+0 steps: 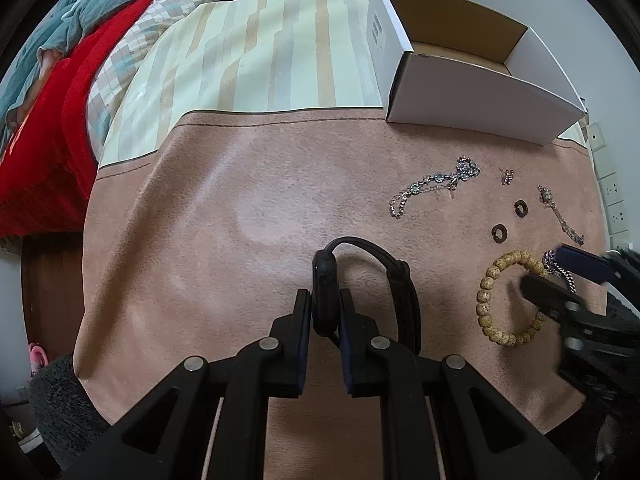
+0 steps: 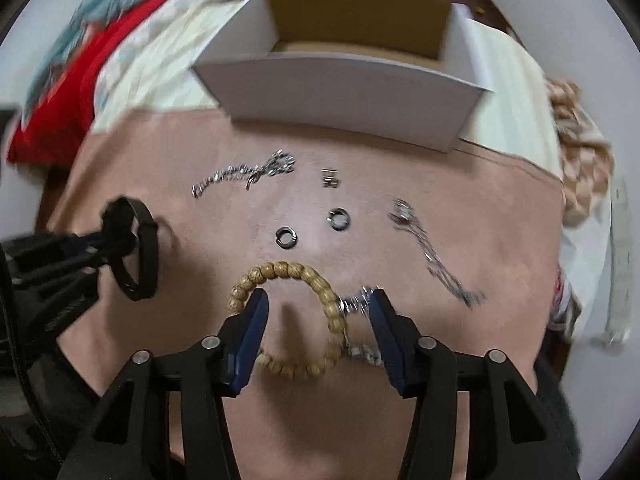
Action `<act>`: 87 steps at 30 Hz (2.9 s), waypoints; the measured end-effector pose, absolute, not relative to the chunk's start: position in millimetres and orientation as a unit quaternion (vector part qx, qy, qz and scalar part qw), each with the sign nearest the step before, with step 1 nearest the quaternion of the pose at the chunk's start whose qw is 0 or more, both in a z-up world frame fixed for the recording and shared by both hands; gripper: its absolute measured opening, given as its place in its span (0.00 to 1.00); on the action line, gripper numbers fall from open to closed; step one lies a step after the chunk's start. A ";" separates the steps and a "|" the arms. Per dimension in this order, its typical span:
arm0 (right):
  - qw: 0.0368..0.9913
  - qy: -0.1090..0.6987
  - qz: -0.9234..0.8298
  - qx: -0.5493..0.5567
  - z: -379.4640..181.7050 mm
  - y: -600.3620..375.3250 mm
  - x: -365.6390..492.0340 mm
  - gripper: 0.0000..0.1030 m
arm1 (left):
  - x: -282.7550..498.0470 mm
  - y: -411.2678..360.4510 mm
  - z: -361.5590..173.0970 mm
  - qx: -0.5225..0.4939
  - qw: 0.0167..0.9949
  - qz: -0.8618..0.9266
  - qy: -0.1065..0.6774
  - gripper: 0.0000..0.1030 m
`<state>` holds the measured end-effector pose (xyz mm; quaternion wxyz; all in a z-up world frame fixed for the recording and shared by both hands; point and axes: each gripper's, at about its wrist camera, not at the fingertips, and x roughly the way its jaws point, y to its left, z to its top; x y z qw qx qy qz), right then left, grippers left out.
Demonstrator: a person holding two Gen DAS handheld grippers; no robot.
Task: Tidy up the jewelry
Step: 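Grasp and lift the wooden bead bracelet with the right tool while the left tool lifts the watch, then lower the watch and bead bracelet into the white box and open both tools, then raise both open tools out of the white box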
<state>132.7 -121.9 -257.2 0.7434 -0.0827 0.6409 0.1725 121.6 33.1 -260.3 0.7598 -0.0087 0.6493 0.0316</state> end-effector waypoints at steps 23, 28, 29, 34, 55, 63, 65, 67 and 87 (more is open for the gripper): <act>0.819 0.542 0.185 0.047 -141.5 -144.9 146.7 0.09 | 154.1 28.0 -175.2 -0.049 0.801 -0.008 0.596 0.10; 0.838 0.511 0.186 0.050 -103.5 -150.2 190.7 0.09 | 199.3 20.5 -146.0 -0.062 0.815 -0.027 0.576 0.10; 0.839 0.510 0.184 0.049 -102.2 -149.7 200.1 0.09 | 207.7 19.0 -145.0 -0.061 0.815 -0.029 0.575 0.10; 0.835 0.520 0.171 0.050 -118.9 -150.5 249.1 0.09 | 258.2 16.0 -153.2 -0.061 0.811 -0.035 0.581 0.10; 0.789 0.594 0.133 0.079 -181.2 -180.7 309.3 0.44 | 310.1 10.4 -179.8 -0.059 0.788 -0.025 0.612 0.74; 0.805 0.590 0.060 0.000 -181.6 -174.7 279.6 0.95 | 277.0 22.7 -172.9 -0.001 0.818 0.044 0.574 0.99; 0.805 0.591 0.049 -0.010 -185.7 -173.4 275.1 0.96 | 269.2 23.6 -173.9 0.007 0.821 0.051 0.569 0.99; 0.809 0.587 0.041 -0.020 -187.0 -172.1 269.9 0.97 | 262.1 24.7 -174.6 0.010 0.823 0.057 0.566 0.99; 0.852 0.522 0.022 -0.032 -116.1 -170.0 212.8 0.99 | 195.3 24.5 -112.1 0.013 0.857 0.084 0.508 0.99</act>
